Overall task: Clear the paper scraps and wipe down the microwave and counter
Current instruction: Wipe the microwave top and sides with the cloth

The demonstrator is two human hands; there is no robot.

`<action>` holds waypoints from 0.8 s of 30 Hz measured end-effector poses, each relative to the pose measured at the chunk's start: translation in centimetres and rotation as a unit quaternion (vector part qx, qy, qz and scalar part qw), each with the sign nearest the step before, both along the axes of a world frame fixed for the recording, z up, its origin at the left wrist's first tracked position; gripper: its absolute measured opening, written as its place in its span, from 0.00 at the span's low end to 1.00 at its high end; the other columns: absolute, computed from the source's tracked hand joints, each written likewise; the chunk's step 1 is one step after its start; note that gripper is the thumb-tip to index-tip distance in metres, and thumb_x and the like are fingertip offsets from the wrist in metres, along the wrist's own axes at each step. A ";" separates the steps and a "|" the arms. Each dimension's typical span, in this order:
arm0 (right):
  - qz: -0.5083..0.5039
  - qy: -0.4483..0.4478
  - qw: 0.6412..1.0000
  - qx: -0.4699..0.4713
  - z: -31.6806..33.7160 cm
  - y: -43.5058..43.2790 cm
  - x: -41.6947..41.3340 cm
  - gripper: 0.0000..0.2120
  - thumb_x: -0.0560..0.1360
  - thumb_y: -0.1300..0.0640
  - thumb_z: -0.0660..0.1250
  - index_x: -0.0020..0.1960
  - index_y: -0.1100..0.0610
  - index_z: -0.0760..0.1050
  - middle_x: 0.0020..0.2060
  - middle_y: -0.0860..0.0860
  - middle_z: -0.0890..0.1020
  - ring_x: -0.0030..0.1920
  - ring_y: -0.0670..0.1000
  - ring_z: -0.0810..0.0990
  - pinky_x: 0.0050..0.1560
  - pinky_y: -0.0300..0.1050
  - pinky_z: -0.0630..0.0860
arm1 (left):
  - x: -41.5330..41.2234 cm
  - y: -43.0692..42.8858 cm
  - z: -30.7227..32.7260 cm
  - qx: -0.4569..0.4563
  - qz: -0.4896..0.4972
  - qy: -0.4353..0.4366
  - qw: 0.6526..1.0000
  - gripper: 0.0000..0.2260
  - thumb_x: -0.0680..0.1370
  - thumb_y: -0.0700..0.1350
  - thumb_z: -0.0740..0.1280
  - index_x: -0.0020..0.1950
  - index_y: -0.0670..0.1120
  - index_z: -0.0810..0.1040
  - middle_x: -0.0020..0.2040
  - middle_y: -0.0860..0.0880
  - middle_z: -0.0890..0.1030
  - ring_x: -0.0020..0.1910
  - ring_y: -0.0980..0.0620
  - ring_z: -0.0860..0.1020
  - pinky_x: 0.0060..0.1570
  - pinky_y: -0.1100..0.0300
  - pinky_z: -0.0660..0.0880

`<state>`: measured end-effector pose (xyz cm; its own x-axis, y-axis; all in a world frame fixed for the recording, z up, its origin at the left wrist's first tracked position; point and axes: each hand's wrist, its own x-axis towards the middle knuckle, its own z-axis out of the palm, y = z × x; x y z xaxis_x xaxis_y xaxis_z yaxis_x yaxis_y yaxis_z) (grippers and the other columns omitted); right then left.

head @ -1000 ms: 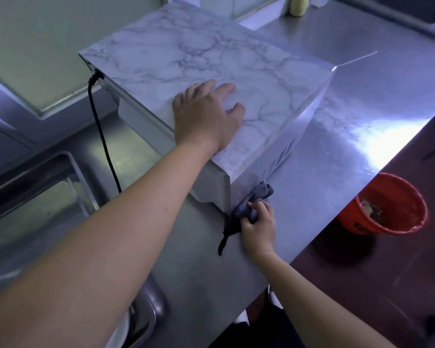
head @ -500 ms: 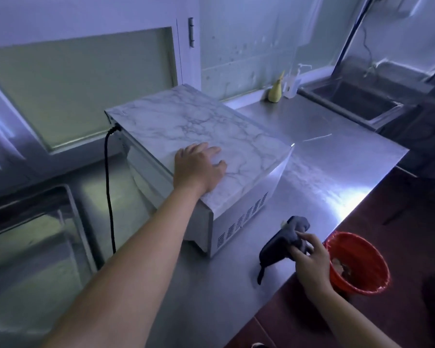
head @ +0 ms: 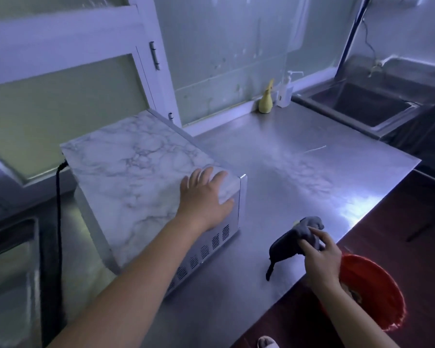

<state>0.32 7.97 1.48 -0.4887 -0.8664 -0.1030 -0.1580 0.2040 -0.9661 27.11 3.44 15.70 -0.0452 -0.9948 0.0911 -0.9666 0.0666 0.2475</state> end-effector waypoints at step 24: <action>0.505 -0.023 0.862 0.032 10.5 -18.0 4.3 0.14 0.74 0.36 0.66 0.54 0.41 0.81 0.52 0.33 0.81 0.53 0.34 0.79 0.56 0.40 0.73 | -2.8 1.7 1.5 -0.166 0.213 0.100 0.958 0.24 0.74 0.55 0.65 0.68 0.46 0.77 0.70 0.45 0.75 0.72 0.44 0.70 0.69 0.40 0.66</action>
